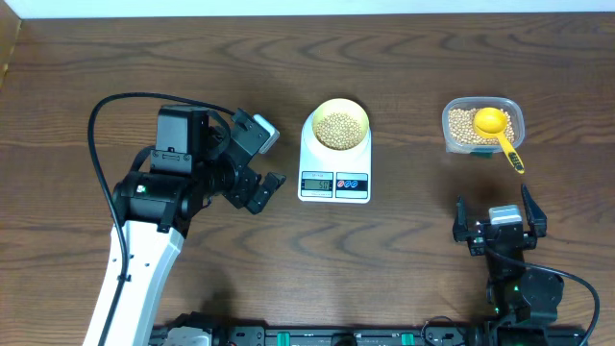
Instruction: Scoop item into bowl and weigh 50g on scale
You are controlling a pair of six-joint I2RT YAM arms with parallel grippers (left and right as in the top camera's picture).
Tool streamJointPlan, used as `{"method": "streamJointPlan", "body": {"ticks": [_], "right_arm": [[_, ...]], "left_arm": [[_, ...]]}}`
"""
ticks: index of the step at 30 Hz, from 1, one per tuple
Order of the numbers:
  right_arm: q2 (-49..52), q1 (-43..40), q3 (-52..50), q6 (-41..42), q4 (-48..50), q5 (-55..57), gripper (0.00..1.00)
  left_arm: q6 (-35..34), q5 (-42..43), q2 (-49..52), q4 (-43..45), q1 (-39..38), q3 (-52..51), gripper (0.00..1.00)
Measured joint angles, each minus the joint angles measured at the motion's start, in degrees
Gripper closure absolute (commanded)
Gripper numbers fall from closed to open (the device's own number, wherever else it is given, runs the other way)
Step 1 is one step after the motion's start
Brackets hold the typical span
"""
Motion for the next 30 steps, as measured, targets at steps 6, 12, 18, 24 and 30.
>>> {"method": "streamJointPlan", "body": {"ticks": [6, 12, 18, 24, 30], "right_arm": [[0.00, 0.00, 0.00, 0.00, 0.00, 0.00, 0.01], [0.00, 0.00, 0.00, 0.00, 0.00, 0.00, 0.01], [0.00, 0.00, 0.00, 0.00, 0.00, 0.00, 0.01], [0.00, 0.00, 0.00, 0.00, 0.00, 0.00, 0.01], [-0.02, 0.00, 0.00, 0.02, 0.02, 0.04, 0.01]], "left_arm": [[0.02, 0.00, 0.00, 0.00, 0.00, 0.00, 0.02], [0.00, 0.02, -0.02, -0.11, 0.00, 0.00, 0.03], [-0.04, 0.02, -1.36, 0.09, 0.00, 0.00, 0.02], [-4.70, -0.37, -7.76, 8.68, 1.42, -2.69, 0.02], [-10.08, -2.25, -17.64, 26.08, 4.61, -16.61, 0.02]]}}
